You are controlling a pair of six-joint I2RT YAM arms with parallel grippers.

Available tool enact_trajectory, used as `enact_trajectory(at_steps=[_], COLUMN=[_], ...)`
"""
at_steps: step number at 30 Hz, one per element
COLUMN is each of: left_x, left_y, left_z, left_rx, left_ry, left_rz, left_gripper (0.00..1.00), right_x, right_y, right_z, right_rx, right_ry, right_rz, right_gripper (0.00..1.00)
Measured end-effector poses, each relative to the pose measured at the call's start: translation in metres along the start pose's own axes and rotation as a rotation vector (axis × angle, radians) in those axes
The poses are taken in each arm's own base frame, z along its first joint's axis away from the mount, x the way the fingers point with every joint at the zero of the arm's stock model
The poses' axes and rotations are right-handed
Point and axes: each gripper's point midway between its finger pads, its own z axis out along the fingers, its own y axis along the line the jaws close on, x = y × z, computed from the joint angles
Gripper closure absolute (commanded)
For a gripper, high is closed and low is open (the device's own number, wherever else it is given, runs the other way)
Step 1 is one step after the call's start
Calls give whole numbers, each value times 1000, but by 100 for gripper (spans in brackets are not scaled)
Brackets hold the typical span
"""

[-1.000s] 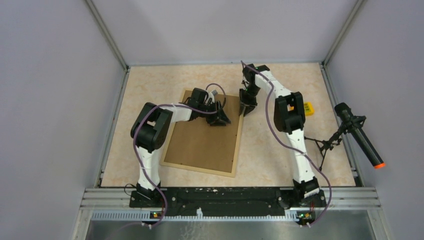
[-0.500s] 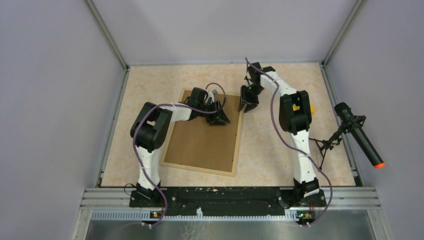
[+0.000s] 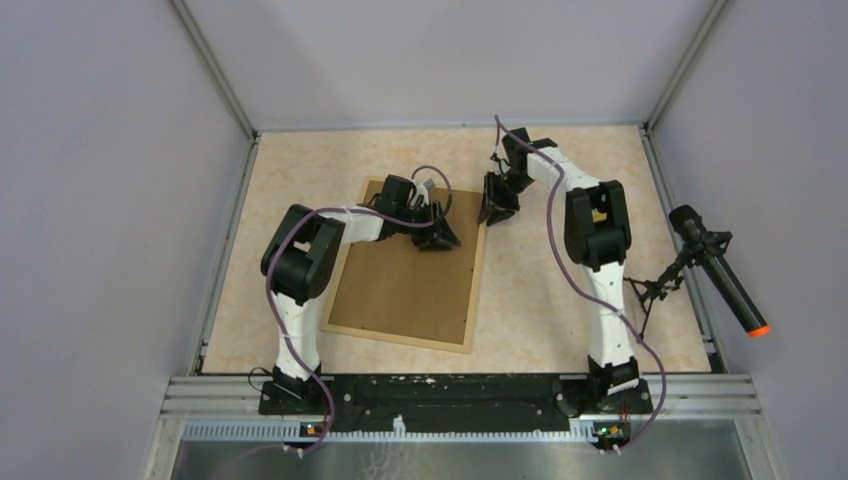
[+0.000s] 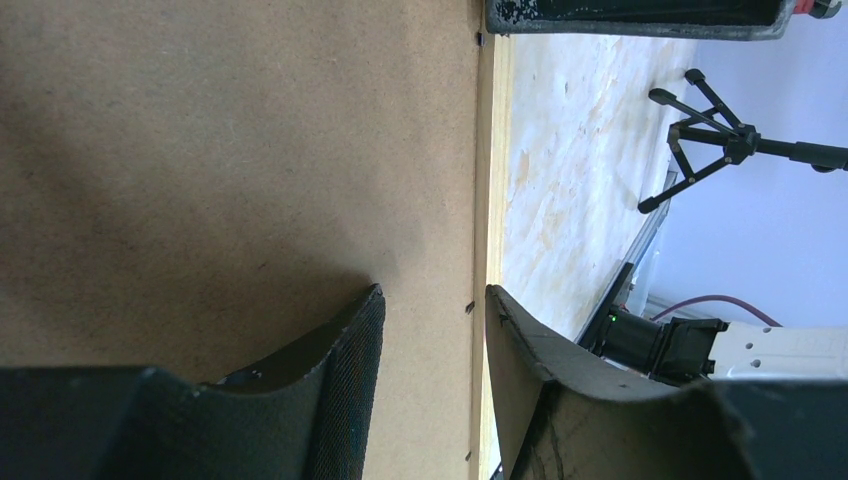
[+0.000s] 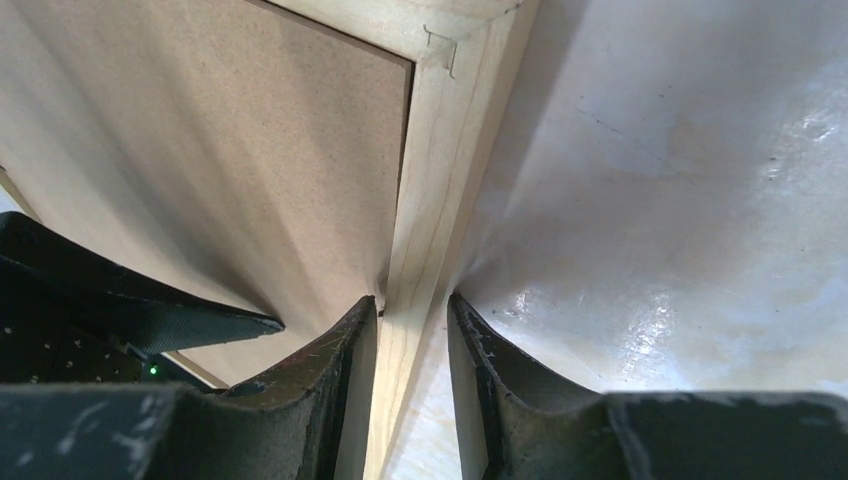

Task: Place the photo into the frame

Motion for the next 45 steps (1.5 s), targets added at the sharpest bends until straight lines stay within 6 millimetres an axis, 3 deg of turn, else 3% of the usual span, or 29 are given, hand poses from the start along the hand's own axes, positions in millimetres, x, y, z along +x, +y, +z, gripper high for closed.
enact_trajectory(at_steps=[24, 45], left_x=[0, 1], left_y=[0, 0], left_z=[0, 1], left_rx=[0, 0], left_ry=[1, 2], left_rz=[0, 1], left_gripper=[50, 50], right_x=[9, 10], right_y=[-1, 0], right_z=[0, 1], right_rx=[-10, 366], right_ry=[19, -136], right_rz=[-88, -35], right_gripper=[73, 78])
